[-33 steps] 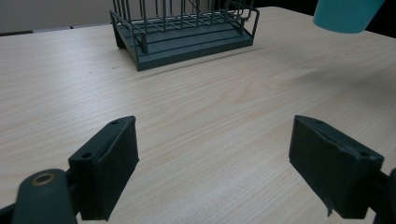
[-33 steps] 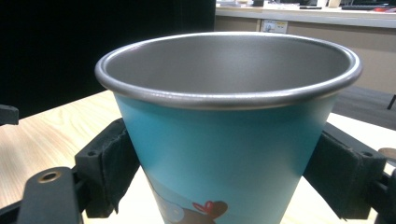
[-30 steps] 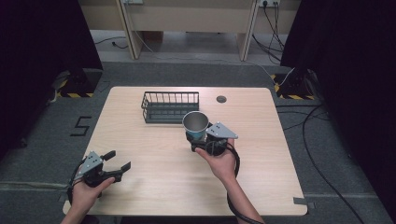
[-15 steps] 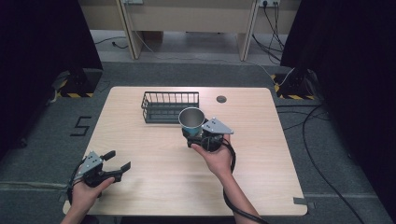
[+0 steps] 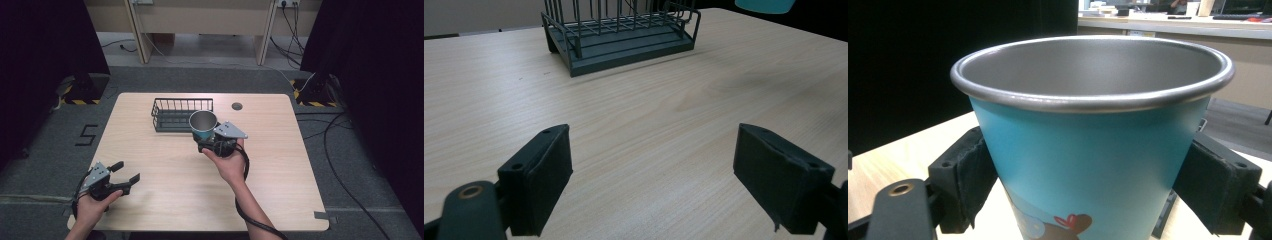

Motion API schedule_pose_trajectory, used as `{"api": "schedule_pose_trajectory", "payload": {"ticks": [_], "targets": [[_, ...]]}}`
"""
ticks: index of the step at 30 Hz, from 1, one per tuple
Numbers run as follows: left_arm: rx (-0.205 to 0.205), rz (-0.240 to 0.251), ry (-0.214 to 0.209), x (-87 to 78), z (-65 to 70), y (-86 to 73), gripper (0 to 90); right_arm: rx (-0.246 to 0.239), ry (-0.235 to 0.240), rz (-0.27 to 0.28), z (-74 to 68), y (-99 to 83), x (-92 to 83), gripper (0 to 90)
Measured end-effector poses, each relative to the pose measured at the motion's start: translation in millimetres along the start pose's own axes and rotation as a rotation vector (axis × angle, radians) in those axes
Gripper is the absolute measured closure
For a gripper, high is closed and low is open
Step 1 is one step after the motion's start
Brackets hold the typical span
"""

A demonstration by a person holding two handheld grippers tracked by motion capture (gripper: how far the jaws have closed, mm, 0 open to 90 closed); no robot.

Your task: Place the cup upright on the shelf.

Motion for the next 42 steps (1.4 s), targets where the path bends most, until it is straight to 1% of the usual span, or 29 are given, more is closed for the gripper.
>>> {"api": "schedule_pose_trajectory", "payload": {"ticks": [13, 20, 26, 42], "targets": [[0.0, 0.002, 0.0, 0.3, 0.2, 0.2, 15.1, 0.027, -0.007, 0.004, 3.9, 4.7, 10.1, 17.4], [0.001, 0.001, -0.001, 0.2, 0.2, 0.2, 15.1, 0.023, -0.007, 0.005, 4.1, 9.2, 15.3, 17.4], [-0.003, 0.002, -0.001, 0.4, 0.2, 0.1, 15.1, 0.026, -0.019, 0.013, 8.6, 14.9, 21.6, 17.4], [-0.004, 0.001, -0.001, 0.8, 0.2, 0.0, 15.1, 0.036, -0.035, 0.009, 16.5, 21.3, 32.5, 17.4]]}}
Point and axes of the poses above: each handheld gripper's, and its own axes: x roughly forward along the jaws, y roughly out of its top, z roughly to its right, the point moved 5 cm from there along x, roughly forward along the jaws, and after that the axes turned 4 degrees about y, right-handed, at the moved point
